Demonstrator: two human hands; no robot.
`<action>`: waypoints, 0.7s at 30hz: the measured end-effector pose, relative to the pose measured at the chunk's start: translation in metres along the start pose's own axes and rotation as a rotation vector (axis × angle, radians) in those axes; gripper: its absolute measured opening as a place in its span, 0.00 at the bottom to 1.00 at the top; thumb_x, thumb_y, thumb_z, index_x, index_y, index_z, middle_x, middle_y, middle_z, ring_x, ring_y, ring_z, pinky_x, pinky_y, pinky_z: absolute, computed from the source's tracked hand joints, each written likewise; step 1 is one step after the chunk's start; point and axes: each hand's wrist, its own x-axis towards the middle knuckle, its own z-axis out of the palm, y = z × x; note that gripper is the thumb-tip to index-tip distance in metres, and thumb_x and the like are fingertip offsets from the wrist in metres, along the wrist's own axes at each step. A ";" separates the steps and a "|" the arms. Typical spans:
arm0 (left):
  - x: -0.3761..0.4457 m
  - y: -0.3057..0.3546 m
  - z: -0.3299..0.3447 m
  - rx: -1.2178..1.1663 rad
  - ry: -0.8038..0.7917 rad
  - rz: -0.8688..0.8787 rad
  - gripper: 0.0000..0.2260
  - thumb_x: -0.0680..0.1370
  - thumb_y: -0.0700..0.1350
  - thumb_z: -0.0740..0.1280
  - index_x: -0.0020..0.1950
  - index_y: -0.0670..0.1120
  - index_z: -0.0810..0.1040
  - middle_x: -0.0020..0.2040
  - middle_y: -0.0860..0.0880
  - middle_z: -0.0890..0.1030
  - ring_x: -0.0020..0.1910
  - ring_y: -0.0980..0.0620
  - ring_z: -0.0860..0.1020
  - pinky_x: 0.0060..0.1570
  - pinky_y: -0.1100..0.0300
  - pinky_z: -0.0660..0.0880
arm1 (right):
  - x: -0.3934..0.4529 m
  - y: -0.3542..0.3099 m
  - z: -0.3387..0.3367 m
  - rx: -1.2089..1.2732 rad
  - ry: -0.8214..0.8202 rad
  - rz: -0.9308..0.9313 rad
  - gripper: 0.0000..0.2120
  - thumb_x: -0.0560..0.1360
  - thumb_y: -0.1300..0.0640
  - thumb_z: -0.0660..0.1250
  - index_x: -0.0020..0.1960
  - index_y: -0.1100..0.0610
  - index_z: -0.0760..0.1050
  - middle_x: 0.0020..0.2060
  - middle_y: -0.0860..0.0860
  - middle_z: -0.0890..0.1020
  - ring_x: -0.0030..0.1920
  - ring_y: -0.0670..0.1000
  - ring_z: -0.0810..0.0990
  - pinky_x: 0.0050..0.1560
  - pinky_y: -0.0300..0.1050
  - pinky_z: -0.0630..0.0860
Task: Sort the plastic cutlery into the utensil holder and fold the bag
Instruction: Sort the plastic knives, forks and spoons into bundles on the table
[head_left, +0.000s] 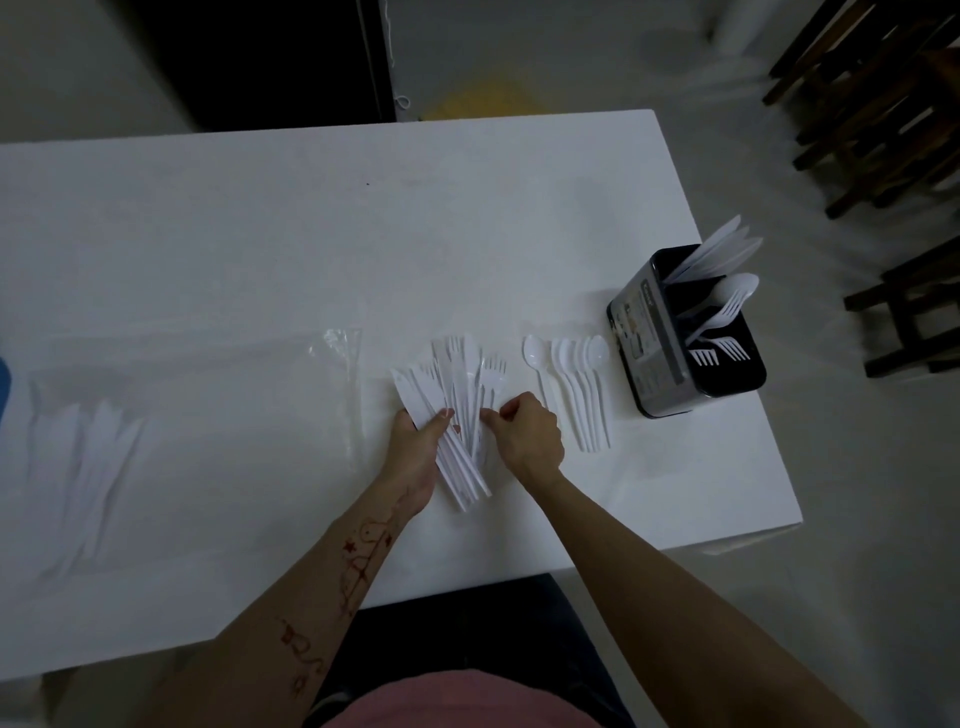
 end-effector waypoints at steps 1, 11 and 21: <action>0.000 0.000 0.000 0.000 0.000 -0.002 0.16 0.78 0.38 0.67 0.65 0.39 0.74 0.59 0.39 0.80 0.56 0.41 0.79 0.54 0.50 0.77 | 0.002 0.000 0.000 0.011 -0.013 0.003 0.13 0.76 0.47 0.69 0.52 0.56 0.75 0.43 0.49 0.79 0.43 0.50 0.79 0.42 0.45 0.73; 0.001 -0.005 0.001 -0.031 -0.002 -0.012 0.16 0.77 0.38 0.67 0.64 0.38 0.74 0.58 0.39 0.80 0.53 0.42 0.79 0.49 0.53 0.77 | 0.005 0.008 -0.015 0.084 -0.007 -0.030 0.06 0.76 0.56 0.69 0.49 0.57 0.74 0.39 0.48 0.78 0.39 0.48 0.77 0.41 0.43 0.74; -0.001 -0.006 0.005 -0.042 0.005 -0.012 0.11 0.78 0.37 0.66 0.60 0.40 0.75 0.50 0.44 0.80 0.43 0.48 0.79 0.48 0.53 0.77 | 0.003 0.021 -0.031 -0.072 0.242 -0.142 0.10 0.77 0.54 0.69 0.56 0.56 0.72 0.50 0.49 0.77 0.48 0.50 0.78 0.44 0.46 0.75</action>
